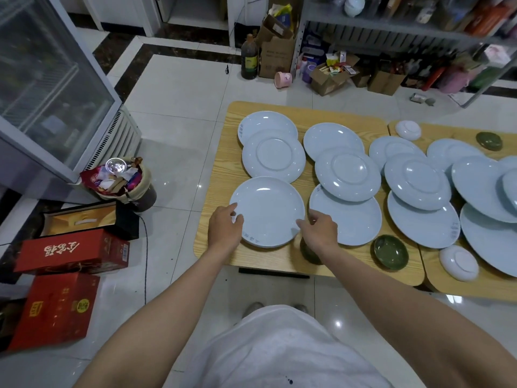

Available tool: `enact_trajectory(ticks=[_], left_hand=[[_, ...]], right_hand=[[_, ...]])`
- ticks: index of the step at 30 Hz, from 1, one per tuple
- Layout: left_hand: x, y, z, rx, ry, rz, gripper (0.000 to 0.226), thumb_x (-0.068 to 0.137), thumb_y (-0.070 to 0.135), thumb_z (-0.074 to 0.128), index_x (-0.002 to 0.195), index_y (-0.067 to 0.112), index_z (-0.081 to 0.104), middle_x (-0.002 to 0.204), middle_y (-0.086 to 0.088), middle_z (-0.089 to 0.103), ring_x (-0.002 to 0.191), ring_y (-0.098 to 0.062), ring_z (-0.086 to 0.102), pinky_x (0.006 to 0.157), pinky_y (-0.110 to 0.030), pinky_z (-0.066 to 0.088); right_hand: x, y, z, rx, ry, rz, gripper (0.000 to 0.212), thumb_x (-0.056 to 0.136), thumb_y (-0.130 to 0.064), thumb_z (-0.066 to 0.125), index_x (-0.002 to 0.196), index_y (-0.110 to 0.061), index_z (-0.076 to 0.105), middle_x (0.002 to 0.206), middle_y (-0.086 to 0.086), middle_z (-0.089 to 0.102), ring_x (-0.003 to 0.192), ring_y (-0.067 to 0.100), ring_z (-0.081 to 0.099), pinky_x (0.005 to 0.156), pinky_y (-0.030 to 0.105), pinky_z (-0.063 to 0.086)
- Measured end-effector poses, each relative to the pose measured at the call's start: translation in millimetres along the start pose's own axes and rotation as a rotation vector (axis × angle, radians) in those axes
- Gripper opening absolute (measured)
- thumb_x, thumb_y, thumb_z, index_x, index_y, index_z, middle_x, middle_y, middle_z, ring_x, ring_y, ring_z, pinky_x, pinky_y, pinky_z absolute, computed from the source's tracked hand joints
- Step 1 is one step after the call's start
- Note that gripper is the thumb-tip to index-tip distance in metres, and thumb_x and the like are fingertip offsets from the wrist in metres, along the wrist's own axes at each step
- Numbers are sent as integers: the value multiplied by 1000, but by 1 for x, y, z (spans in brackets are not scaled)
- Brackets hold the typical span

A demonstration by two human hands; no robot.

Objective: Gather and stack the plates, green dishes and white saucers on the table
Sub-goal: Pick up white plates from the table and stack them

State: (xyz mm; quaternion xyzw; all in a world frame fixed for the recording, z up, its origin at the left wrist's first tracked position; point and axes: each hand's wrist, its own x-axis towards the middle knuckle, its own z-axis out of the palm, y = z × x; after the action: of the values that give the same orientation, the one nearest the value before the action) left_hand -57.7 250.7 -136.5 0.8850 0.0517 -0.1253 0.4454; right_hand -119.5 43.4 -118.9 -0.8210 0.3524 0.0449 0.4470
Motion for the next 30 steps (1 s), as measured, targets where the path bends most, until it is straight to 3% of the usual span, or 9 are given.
enact_trajectory(ticks=[2,4,7,10,21,30], left_hand=[[2,16,-2,243,-56,156,46,99,31,53,143,18,50,138,-4,53,131,-22,42,99,-29,36],[6,37,-1,475,-73,323,53,99,42,49,148,22,43,154,-4,39,143,-23,29,113,-35,25],[8,71,4,657,-80,487,61,100,53,40,153,25,31,163,-4,22,150,-27,13,120,-41,11],[8,104,13,743,-65,591,65,99,57,35,156,27,23,165,-3,12,152,-26,3,122,-44,4],[-11,204,75,818,18,658,67,98,58,32,157,27,19,165,-7,12,152,-27,6,121,-47,2],[-7,228,117,847,69,638,67,98,59,31,157,28,19,165,-7,13,152,-27,7,120,-47,7]], right_hand=[[2,-6,-15,-213,-38,-163,61,93,-39,64,145,-13,46,147,10,50,131,28,48,96,35,41],[6,-13,-34,-476,-31,-300,79,95,-50,57,157,-17,22,162,8,26,148,28,24,115,43,28],[11,-22,-65,-764,35,-467,85,97,-55,48,159,-19,3,166,12,8,152,29,6,121,49,9],[16,-28,-97,-943,105,-506,82,99,-57,39,159,-19,-3,166,13,2,153,31,1,121,51,4],[45,-26,-198,-993,244,-525,81,100,-56,36,158,-17,-5,166,14,2,153,31,1,121,53,4],[80,-9,-226,-941,223,-529,81,100,-55,39,158,-17,-3,166,13,2,153,31,0,122,52,4]])
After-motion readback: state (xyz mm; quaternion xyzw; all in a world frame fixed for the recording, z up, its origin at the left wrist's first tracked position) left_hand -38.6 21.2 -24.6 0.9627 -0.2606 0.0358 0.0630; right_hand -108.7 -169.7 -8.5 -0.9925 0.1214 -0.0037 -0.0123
